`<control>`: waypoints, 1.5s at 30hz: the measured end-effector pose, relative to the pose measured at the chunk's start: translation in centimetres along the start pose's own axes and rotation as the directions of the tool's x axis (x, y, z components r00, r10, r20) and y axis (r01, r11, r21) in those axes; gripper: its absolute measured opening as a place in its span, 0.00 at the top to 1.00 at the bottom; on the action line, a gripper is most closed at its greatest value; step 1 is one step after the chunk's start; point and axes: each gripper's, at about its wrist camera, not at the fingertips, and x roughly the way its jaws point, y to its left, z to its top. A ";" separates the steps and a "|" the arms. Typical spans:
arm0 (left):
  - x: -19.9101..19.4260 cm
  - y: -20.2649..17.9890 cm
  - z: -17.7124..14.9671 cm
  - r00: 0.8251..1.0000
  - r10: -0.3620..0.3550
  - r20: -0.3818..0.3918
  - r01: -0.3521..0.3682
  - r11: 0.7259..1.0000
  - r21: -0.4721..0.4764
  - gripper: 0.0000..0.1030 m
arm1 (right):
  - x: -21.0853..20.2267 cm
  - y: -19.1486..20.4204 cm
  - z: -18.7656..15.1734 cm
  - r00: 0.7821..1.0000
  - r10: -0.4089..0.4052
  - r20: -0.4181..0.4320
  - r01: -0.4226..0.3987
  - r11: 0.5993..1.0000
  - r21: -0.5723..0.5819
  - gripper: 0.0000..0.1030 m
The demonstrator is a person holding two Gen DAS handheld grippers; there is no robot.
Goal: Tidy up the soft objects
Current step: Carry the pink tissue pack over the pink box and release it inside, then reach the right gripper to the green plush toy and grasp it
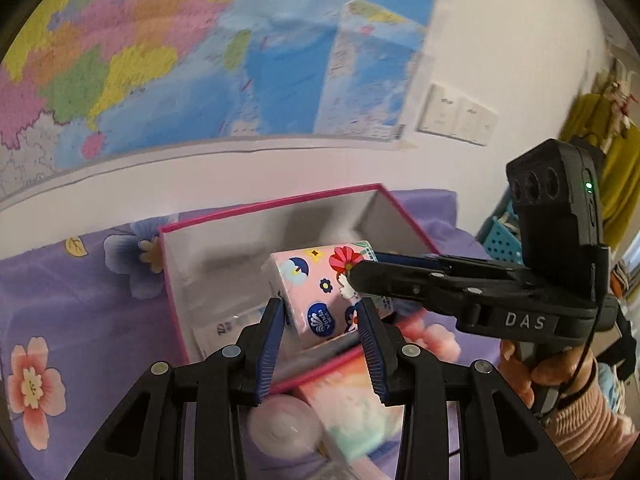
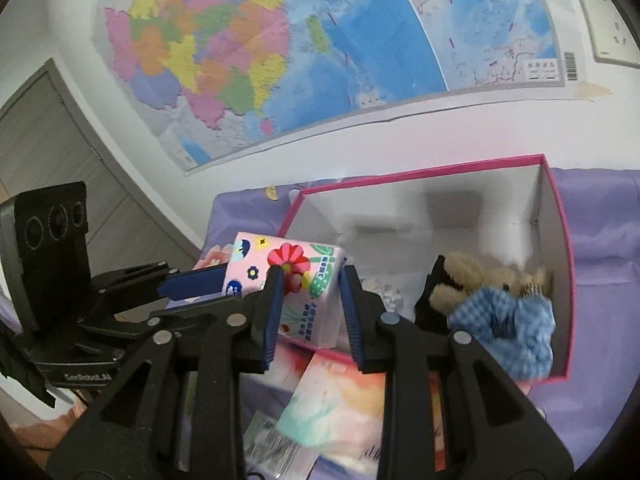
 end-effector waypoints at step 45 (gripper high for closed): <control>-5.8 7.1 -16.1 0.997 0.053 -0.063 -0.065 0.978 -0.198 0.62 | -1.5 9.4 -15.7 0.920 0.186 -0.346 -0.263 0.946 -0.191 0.57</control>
